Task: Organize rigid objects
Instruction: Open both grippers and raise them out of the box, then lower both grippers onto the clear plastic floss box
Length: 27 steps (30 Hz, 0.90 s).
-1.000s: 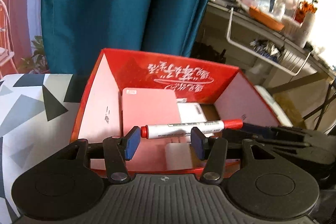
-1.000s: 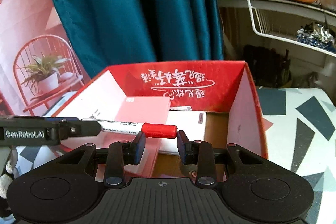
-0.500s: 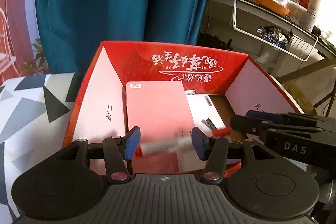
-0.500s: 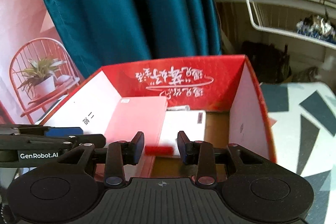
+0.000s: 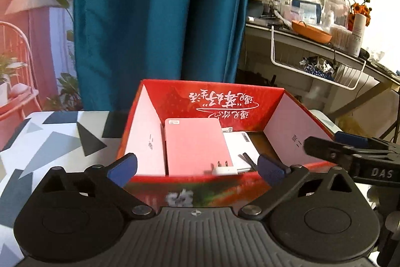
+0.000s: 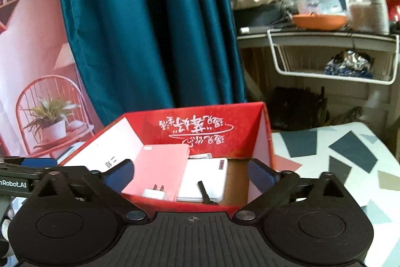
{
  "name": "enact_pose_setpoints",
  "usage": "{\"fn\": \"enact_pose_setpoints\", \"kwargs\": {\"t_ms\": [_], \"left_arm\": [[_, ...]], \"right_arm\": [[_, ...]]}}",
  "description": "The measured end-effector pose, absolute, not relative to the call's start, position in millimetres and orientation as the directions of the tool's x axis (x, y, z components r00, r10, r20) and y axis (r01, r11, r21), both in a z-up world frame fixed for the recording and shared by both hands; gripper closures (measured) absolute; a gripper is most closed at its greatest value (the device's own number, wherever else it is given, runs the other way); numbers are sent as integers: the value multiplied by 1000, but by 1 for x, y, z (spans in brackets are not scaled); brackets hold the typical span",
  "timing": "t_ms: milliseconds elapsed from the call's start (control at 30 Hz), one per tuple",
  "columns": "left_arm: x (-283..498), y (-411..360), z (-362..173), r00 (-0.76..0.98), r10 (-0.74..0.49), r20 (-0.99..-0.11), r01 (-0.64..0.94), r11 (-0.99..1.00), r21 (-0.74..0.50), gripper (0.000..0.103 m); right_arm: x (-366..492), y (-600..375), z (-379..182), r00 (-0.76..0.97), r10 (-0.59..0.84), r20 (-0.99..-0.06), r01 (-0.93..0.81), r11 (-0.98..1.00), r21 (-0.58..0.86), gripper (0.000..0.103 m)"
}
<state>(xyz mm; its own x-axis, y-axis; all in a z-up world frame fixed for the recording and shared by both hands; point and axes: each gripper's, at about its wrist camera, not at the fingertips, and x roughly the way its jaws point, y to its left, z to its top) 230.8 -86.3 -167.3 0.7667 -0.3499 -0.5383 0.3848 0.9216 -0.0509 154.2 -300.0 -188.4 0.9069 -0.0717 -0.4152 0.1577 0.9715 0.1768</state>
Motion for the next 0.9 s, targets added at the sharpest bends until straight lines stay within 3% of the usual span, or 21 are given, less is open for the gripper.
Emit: {"fn": "enact_pose_setpoints", "kwargs": {"t_ms": [233, 400, 600, 700, 900], "left_arm": [[192, -71, -174, 803, -344, -487, 362, 930, -59, 0], [175, -65, -190, 776, -354, -521, 336, 932, -133, 0], [171, -72, -209, 729, -378, -570, 357, 921, -154, 0], [175, -75, -215, 711, -394, -582, 360, 916, -179, 0], [173, -86, -229, 684, -404, -607, 386, 907, -170, 2]], "right_arm": [[113, -293, -192, 926, -110, -362, 169, 976, 137, 0], [89, -293, -208, 915, -129, -383, 193, 972, 133, 1], [74, -299, -241, 851, -167, -499, 175, 984, -31, 16], [68, -307, -252, 832, -162, -531, 174, 984, -28, 17], [72, -318, -266, 810, -109, -576, 139, 990, 7, 30]]}}
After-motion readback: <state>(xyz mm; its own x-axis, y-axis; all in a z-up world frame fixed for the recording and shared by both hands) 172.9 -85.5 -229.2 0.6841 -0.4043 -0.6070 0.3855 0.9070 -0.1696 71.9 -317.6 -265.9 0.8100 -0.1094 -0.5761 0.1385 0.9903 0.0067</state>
